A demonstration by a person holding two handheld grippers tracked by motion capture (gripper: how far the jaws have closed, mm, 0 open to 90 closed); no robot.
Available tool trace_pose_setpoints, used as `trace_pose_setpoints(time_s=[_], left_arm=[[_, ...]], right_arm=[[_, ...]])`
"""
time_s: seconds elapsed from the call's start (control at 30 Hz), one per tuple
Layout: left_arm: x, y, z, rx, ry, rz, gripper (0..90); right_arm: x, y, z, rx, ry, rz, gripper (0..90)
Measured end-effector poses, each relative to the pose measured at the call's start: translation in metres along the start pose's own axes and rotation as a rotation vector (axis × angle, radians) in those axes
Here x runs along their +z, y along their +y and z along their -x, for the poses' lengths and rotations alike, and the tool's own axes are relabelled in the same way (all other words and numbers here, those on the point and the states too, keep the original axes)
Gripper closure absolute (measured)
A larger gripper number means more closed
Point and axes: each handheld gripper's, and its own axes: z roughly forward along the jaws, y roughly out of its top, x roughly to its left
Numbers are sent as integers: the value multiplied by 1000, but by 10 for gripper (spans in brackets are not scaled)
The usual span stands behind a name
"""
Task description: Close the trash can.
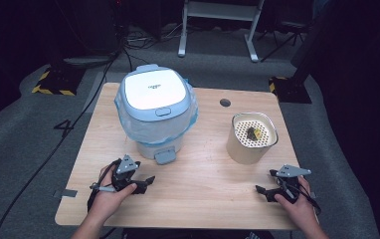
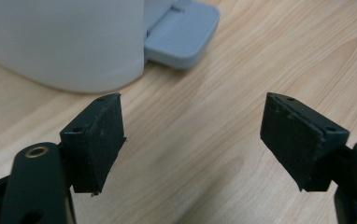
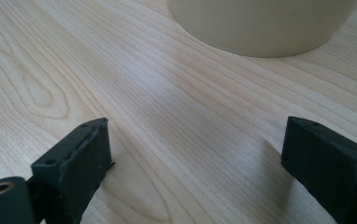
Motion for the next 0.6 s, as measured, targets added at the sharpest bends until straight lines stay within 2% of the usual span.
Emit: trace_pose_setpoints(time_s=[0.23,0.47,0.53,0.6], left_arm=[[6,-10,-1,26,35,-60,203],[8,-10,-1,40,64,-106,189],[8,-10,-1,18,67,-108,179],[9,-9,-1,12,88,-115,145]], right_arm=[[0,0,0,0,0,0,85],[0,0,0,0,0,0,85],[0,0,0,0,0,0,85],[0,0,0,0,0,0,84]])
